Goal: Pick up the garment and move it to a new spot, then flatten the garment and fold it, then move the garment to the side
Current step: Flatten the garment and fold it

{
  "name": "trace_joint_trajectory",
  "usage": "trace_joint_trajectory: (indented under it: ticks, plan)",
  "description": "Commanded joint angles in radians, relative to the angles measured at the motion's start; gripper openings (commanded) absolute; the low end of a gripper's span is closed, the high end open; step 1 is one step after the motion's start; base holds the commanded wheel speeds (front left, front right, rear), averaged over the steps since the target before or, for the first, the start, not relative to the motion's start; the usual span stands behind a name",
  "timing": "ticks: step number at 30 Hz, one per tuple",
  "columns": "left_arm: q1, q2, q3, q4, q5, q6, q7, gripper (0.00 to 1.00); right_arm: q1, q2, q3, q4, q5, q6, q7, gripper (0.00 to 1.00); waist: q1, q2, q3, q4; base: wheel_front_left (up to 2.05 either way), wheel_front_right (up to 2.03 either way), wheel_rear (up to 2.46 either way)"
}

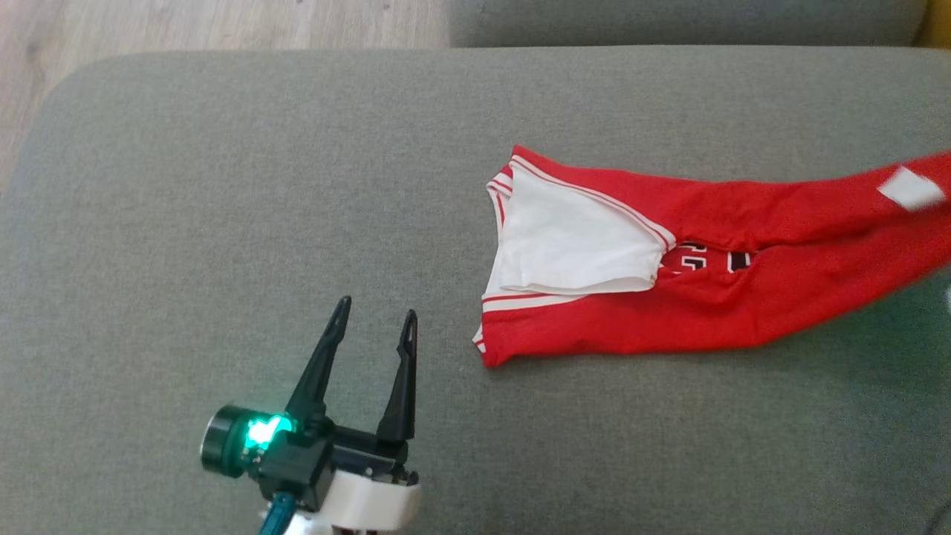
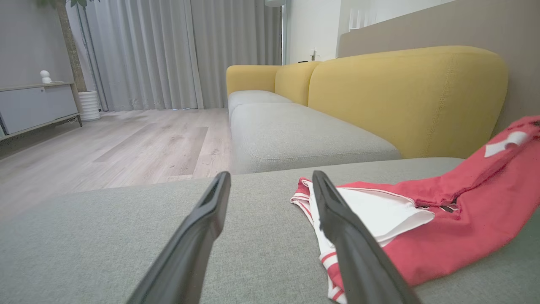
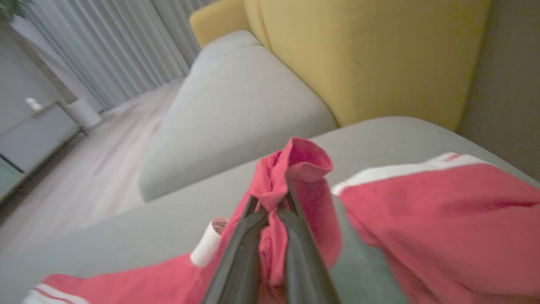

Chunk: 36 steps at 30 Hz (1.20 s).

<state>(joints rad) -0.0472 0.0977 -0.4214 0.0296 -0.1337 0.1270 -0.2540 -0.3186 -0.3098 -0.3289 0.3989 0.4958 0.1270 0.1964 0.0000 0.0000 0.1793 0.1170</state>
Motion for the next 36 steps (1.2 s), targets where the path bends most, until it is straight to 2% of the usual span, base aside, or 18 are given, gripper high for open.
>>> trace_joint_trajectory:
  ticks: [1, 5, 7, 8, 14, 15, 20, 21, 23, 26, 30, 36]
  plan:
    - [-0.005, -0.011, 0.037, -0.025, 0.013, -0.010, -0.008, 1.00, -0.036, 0.011, 0.072, -0.136, 0.038, 0.004, 0.020, 0.00, 0.0000, 0.0000, -0.012, -0.007, 0.00, 0.00, 0.00]
    - [-0.002, -0.020, 0.037, -0.015, 0.020, -0.028, -0.008, 1.00, -0.017, 0.074, 0.195, -0.329, 0.051, 0.004, 0.062, 0.00, 0.0000, 0.0000, -0.022, 0.003, 0.00, 0.00, 0.00]
    - [-0.003, -0.024, 0.037, -0.009, 0.022, -0.036, -0.008, 1.00, -0.013, 0.105, 0.258, -0.385, 0.045, 0.004, 0.082, 0.00, 0.0000, 0.0000, -0.023, 0.016, 0.00, 0.00, 0.00]
    - [-0.005, -0.027, 0.037, -0.004, 0.023, -0.042, -0.008, 1.00, -0.017, 0.134, 0.322, -0.409, 0.042, 0.004, 0.098, 0.00, 0.0000, 0.0000, -0.022, 0.033, 0.00, 0.00, 0.00]
    - [-0.019, -0.038, 0.025, 0.012, 0.025, -0.063, -0.008, 1.00, -0.052, 0.194, 0.498, -0.333, 0.032, 0.004, 0.108, 0.00, 0.0000, 0.0000, -0.012, 0.098, 0.00, 0.00, 0.00]
    - [-0.019, -0.038, 0.025, 0.012, 0.025, -0.063, -0.008, 1.00, -0.052, 0.194, 0.498, -0.333, 0.032, 0.004, 0.108, 0.00, 0.0000, 0.0000, -0.012, 0.098, 0.00, 0.00, 0.00]
    - [-0.028, -0.043, 0.018, 0.021, 0.020, -0.068, -0.008, 1.00, -0.083, 0.231, 0.599, -0.198, 0.024, 0.004, 0.078, 0.00, 0.0000, 0.0000, -0.005, 0.145, 0.00, 0.00, 0.00]
    - [-0.030, -0.044, 0.017, 0.024, 0.019, -0.068, -0.008, 1.00, -0.091, 0.238, 0.611, -0.168, 0.029, 0.004, 0.068, 0.04, 0.0000, 0.0000, -0.005, 0.151, 0.00, 0.00, 0.00]
    - [-0.033, -0.045, 0.012, 0.030, 0.017, -0.070, -0.008, 1.00, -0.104, 0.249, 0.626, -0.111, 0.034, 0.004, 0.040, 1.00, 0.0000, 0.0000, -0.010, 0.165, 0.00, 0.00, 0.00]
    - [-0.031, -0.046, 0.006, 0.040, 0.014, -0.069, -0.008, 1.00, -0.113, 0.256, 0.648, -0.077, 0.058, 0.004, -0.013, 1.00, 0.0000, 0.0000, -0.023, 0.172, 0.00, 0.00, 0.00]
    - [-0.013, -0.047, 0.028, 0.040, 0.006, -0.056, -0.008, 1.00, -0.101, 0.250, 0.655, -0.113, 0.049, 0.004, -0.084, 1.00, 0.0000, 0.0000, -0.050, 0.141, 0.00, 0.00, 0.00]
    - [0.033, -0.047, 0.081, 0.031, -0.043, -0.049, -0.008, 1.00, 0.014, 0.136, 0.583, -0.213, -0.066, 0.004, -0.242, 1.00, 0.0000, 0.0000, -0.120, 0.060, 0.00, 0.00, 0.00]
